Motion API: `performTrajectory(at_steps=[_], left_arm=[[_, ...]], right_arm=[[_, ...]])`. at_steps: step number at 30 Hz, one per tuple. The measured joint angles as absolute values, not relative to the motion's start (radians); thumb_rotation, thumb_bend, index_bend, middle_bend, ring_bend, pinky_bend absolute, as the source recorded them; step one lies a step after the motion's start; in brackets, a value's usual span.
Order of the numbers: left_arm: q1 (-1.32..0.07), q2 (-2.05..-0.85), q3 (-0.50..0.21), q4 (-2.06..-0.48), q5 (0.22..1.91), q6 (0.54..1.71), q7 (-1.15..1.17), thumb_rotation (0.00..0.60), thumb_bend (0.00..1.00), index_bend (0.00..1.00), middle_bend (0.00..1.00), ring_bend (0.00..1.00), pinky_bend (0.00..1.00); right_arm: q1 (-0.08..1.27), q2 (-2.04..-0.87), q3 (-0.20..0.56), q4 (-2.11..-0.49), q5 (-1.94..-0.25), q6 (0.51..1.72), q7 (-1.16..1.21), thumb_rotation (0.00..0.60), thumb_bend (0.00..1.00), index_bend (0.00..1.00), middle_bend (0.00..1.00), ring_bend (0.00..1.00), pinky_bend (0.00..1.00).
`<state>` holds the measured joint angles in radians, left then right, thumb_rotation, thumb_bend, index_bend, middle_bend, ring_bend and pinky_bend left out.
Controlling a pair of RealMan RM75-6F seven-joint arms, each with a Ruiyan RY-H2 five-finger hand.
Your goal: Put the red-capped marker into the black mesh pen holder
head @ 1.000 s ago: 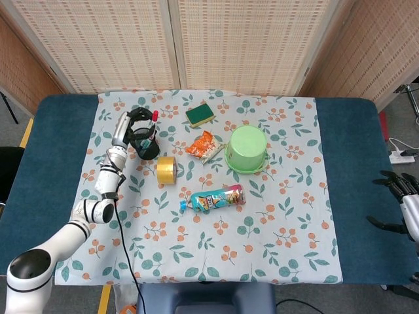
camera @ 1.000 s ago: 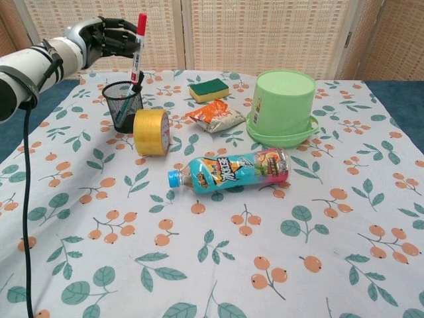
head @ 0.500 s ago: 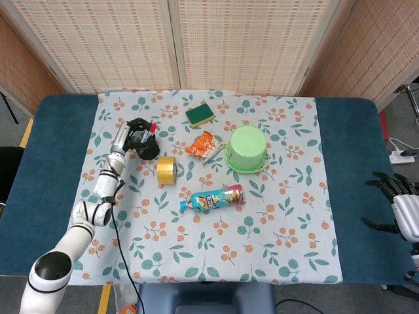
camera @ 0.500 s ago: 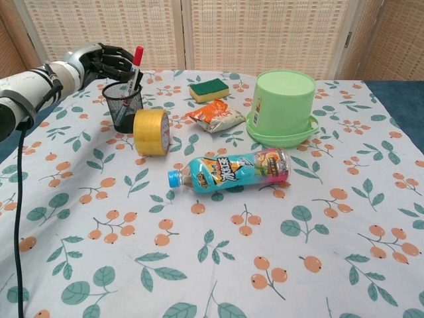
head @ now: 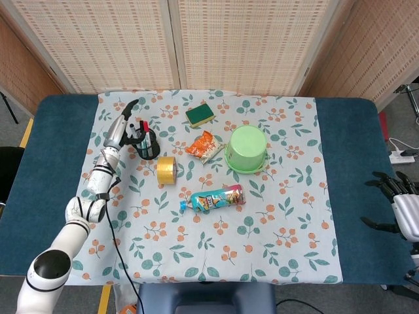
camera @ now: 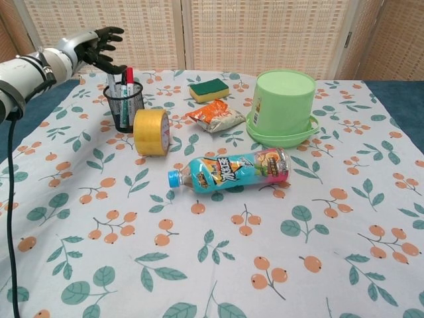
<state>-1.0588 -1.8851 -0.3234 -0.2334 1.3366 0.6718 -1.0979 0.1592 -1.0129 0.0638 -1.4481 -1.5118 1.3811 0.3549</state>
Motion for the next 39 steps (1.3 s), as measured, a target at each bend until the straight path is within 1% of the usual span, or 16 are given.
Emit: performTrajectory(at_steps=[3, 6, 9, 12, 15, 16, 18, 19, 22, 25, 27, 29, 35, 37, 39], left_arm=[[-1.056, -1.856, -0.324, -0.236, 1.334, 0.745, -1.006, 0.6, 0.37, 0.03, 0.0, 0.0, 0.11], [-1.035, -1.803, -0.316, -0.266, 1.342, 0.85, -0.884, 0.6, 0.37, 0.07, 0.04, 0.02, 0.13], [-0.98, -1.722, -0.302, -0.364, 1.354, 0.977, -0.74, 0.6, 0.37, 0.12, 0.07, 0.02, 0.13], [-0.898, -1.626, -0.281, -0.546, 1.362, 1.083, -0.59, 0.6, 0.37, 0.17, 0.12, 0.03, 0.13], [-0.796, -1.519, -0.245, -0.8, 1.364, 1.173, -0.433, 0.6, 0.37, 0.19, 0.14, 0.05, 0.13], [-0.748, -1.477, -0.224, -0.913, 1.363, 1.21, -0.354, 0.6, 0.37, 0.19, 0.14, 0.05, 0.13], [-0.665, -1.419, -0.185, -1.081, 1.36, 1.269, -0.223, 0.6, 0.37, 0.2, 0.14, 0.05, 0.13], [-0.601, -1.385, -0.156, -1.183, 1.357, 1.311, -0.132, 0.6, 0.37, 0.2, 0.14, 0.05, 0.13], [-0.431, -1.338, -0.095, -1.371, 1.349, 1.4, 0.064, 0.6, 0.37, 0.22, 0.15, 0.05, 0.13], [-0.321, -1.333, -0.056, -1.459, 1.344, 1.455, 0.166, 0.6, 0.37, 0.24, 0.16, 0.05, 0.13], [-0.288, -1.339, -0.037, -1.464, 1.341, 1.481, 0.179, 0.6, 0.37, 0.26, 0.16, 0.05, 0.13], [-0.253, -1.353, -0.017, -1.424, 1.338, 1.503, 0.157, 0.6, 0.37, 0.26, 0.16, 0.05, 0.13], [-0.168, -1.415, 0.018, -1.192, 1.337, 1.534, 0.064, 0.6, 0.37, 0.26, 0.16, 0.05, 0.13], [-0.147, -1.437, 0.022, -1.146, 1.346, 1.537, 0.042, 0.6, 0.37, 0.26, 0.16, 0.05, 0.13], [-0.141, -1.445, 0.02, -1.137, 1.36, 1.537, 0.033, 0.6, 0.37, 0.26, 0.16, 0.05, 0.13]], right_arm=[[0.159, -1.012, 0.061, -1.447, -1.524, 1.388, 0.369, 0.6, 0.0, 0.3, 0.14, 0.19, 0.0], [0.157, -1.008, 0.059, -1.446, -1.533, 1.394, 0.392, 0.6, 0.0, 0.3, 0.14, 0.19, 0.0], [0.156, -1.005, 0.055, -1.441, -1.544, 1.402, 0.416, 0.6, 0.0, 0.3, 0.14, 0.19, 0.0], [0.154, -1.003, 0.051, -1.44, -1.564, 1.417, 0.422, 0.6, 0.0, 0.29, 0.14, 0.19, 0.0], [0.15, -1.001, 0.046, -1.446, -1.585, 1.441, 0.416, 0.6, 0.0, 0.29, 0.14, 0.19, 0.0], [0.148, -1.0, 0.045, -1.449, -1.591, 1.449, 0.41, 0.6, 0.0, 0.29, 0.14, 0.19, 0.0], [0.144, -0.999, 0.04, -1.458, -1.609, 1.467, 0.398, 0.6, 0.0, 0.3, 0.14, 0.19, 0.0], [0.142, -0.999, 0.038, -1.462, -1.617, 1.474, 0.392, 0.6, 0.0, 0.3, 0.14, 0.19, 0.0], [0.137, -0.998, 0.032, -1.474, -1.636, 1.492, 0.371, 0.6, 0.0, 0.3, 0.14, 0.19, 0.0], [0.136, -0.998, 0.028, -1.483, -1.645, 1.498, 0.351, 0.6, 0.0, 0.3, 0.14, 0.19, 0.0], [0.135, -0.999, 0.025, -1.49, -1.653, 1.5, 0.335, 0.6, 0.0, 0.3, 0.14, 0.19, 0.0], [0.135, -1.0, 0.022, -1.496, -1.66, 1.502, 0.321, 0.6, 0.0, 0.3, 0.14, 0.19, 0.0], [0.136, -1.003, 0.017, -1.513, -1.669, 1.507, 0.289, 0.6, 0.0, 0.3, 0.14, 0.19, 0.0], [0.136, -1.003, 0.016, -1.517, -1.667, 1.506, 0.284, 0.6, 0.0, 0.3, 0.14, 0.19, 0.0], [0.136, -1.003, 0.015, -1.519, -1.668, 1.506, 0.277, 0.6, 0.0, 0.3, 0.14, 0.19, 0.0]])
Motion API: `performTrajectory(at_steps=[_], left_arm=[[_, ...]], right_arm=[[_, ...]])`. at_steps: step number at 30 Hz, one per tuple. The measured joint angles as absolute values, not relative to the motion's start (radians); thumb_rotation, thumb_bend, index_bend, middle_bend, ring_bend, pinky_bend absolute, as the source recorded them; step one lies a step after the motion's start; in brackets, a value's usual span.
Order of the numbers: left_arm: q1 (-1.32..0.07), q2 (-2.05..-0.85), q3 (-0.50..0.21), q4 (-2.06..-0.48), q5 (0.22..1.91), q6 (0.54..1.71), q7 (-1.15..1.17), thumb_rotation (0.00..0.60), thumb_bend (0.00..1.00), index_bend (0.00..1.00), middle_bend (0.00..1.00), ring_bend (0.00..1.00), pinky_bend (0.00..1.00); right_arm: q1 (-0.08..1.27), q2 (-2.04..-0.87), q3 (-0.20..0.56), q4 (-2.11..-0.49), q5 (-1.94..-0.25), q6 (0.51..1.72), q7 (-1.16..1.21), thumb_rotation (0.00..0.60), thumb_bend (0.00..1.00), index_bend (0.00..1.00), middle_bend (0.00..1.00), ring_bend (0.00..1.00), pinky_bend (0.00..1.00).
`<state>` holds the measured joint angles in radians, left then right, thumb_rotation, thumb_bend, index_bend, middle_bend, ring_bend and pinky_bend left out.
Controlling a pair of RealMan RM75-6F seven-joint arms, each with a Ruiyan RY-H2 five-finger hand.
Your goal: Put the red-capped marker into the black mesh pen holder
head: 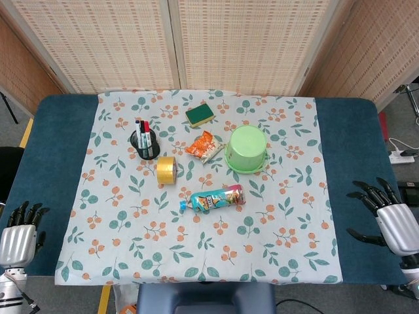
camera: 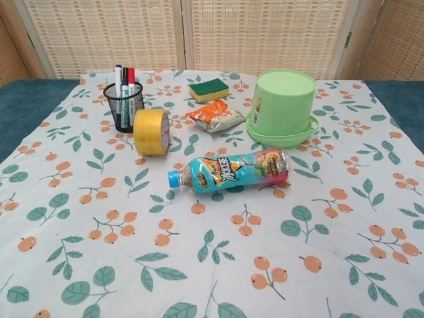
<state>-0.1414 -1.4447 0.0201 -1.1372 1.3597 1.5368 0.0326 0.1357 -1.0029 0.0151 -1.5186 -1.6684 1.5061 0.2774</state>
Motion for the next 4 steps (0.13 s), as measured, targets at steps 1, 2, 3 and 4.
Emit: performTrajectory(at_steps=[1, 2, 3, 4], left_arm=[[-0.143, -1.445, 0.017, -1.138, 1.367, 1.533, 0.031, 0.6, 0.37, 0.26, 0.16, 0.05, 0.13], [-0.145, -1.445, 0.013, -1.138, 1.371, 1.53, 0.032, 0.6, 0.37, 0.26, 0.16, 0.05, 0.13], [-0.147, -1.445, 0.01, -1.139, 1.374, 1.526, 0.034, 0.6, 0.37, 0.26, 0.16, 0.05, 0.13], [-0.15, -1.445, 0.007, -1.141, 1.376, 1.52, 0.038, 0.6, 0.37, 0.26, 0.16, 0.05, 0.13]], right_arm=[[0.136, -1.003, 0.015, -1.519, -1.669, 1.506, 0.274, 0.6, 0.0, 0.3, 0.14, 0.19, 0.0], [0.136, -1.004, 0.014, -1.52, -1.67, 1.507, 0.272, 0.6, 0.0, 0.3, 0.14, 0.19, 0.0], [0.136, -1.004, 0.014, -1.52, -1.669, 1.506, 0.27, 0.6, 0.0, 0.3, 0.14, 0.19, 0.0], [0.136, -1.005, 0.014, -1.52, -1.668, 1.505, 0.269, 0.6, 0.0, 0.3, 0.14, 0.19, 0.0]])
